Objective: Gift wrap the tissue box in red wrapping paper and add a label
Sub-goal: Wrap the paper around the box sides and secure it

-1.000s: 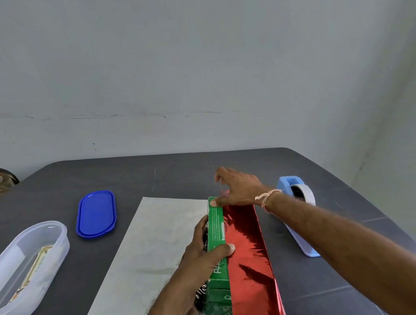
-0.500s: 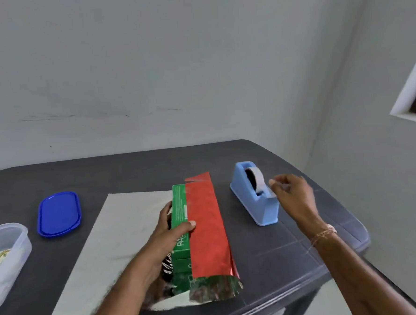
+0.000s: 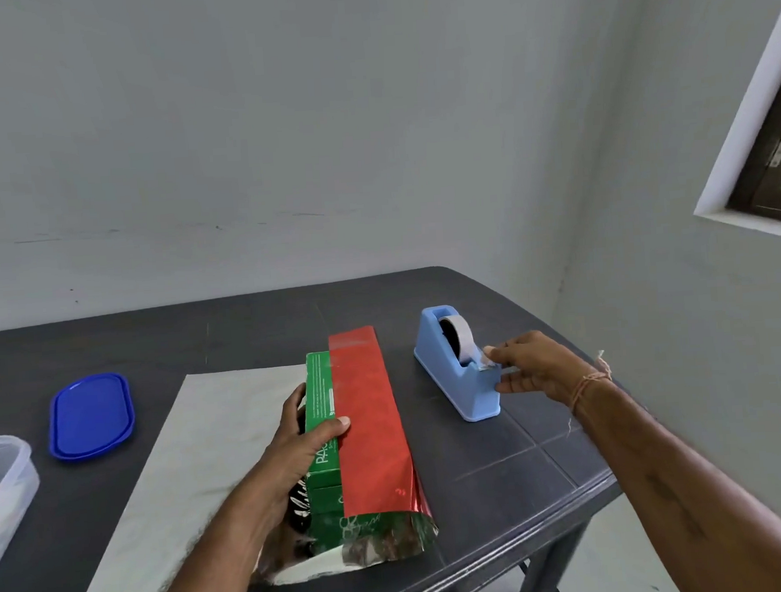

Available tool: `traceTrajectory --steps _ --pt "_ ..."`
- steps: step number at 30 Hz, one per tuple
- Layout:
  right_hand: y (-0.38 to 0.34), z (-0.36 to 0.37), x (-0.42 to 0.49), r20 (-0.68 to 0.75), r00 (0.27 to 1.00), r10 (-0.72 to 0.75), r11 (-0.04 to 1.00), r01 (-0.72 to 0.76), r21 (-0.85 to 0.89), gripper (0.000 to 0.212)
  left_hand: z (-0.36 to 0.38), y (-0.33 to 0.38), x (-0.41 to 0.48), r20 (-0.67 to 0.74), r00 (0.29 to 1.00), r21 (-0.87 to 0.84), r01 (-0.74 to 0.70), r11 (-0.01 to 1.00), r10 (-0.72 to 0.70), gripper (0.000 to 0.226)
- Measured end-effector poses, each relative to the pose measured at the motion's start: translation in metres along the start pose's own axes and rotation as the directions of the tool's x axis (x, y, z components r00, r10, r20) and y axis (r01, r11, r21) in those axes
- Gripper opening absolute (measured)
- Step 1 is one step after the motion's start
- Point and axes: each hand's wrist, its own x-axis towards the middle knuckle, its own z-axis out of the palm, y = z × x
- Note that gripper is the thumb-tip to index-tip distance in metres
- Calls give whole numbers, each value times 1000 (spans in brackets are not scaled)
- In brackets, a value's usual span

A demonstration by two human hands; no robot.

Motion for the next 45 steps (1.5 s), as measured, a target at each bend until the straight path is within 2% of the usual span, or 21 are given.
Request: traceTrajectory --steps 4,10,12,15,16,21,28,31,35,40,45 --pt "-7 -2 4 23 999 31 999 -31 -13 21 0 -2 1 10 1000 -6 -10 1000 11 106" --pt "-13 0 1 35 995 88 996 -88 7 46 -1 -4 3 21 1000 -15 -19 1000 20 109" --pt "-12 1 0 44 992 116 991 -119 58 37 -2 -5 4 27 1000 -15 -15 1000 15 109" --pt "-9 1 -1 69 992 106 982 -115 147 10 -2 -4 5 28 1000 -16 -9 1000 9 109" --pt "-7 1 -2 66 992 105 977 -115 178 9 -1 -4 5 29 1000 -18 -8 1000 8 108" --pt "4 7 -7 53 993 107 952 -118 283 35 -1 -4 4 30 1000 -15 -1 1000 1 106" --pt "24 9 -15 20 999 51 922 -55 384 25 -1 -2 3 37 999 7 19 1000 -19 118" --pt "35 12 -16 -9 1000 30 913 -24 408 30 -1 -2 3 35 999 2 25 1000 -25 123" --pt "50 16 -17 -38 999 19 893 0 450 32 -1 -1 2 32 999 -6 27 1000 -27 120" --pt "58 26 -22 -173 984 -37 945 90 314 27 0 0 0 16 1000 9 23 1000 -23 115" --pt "63 30 -19 -182 982 -49 899 122 420 21 1 0 1 6 1000 -4 26 1000 -26 104"
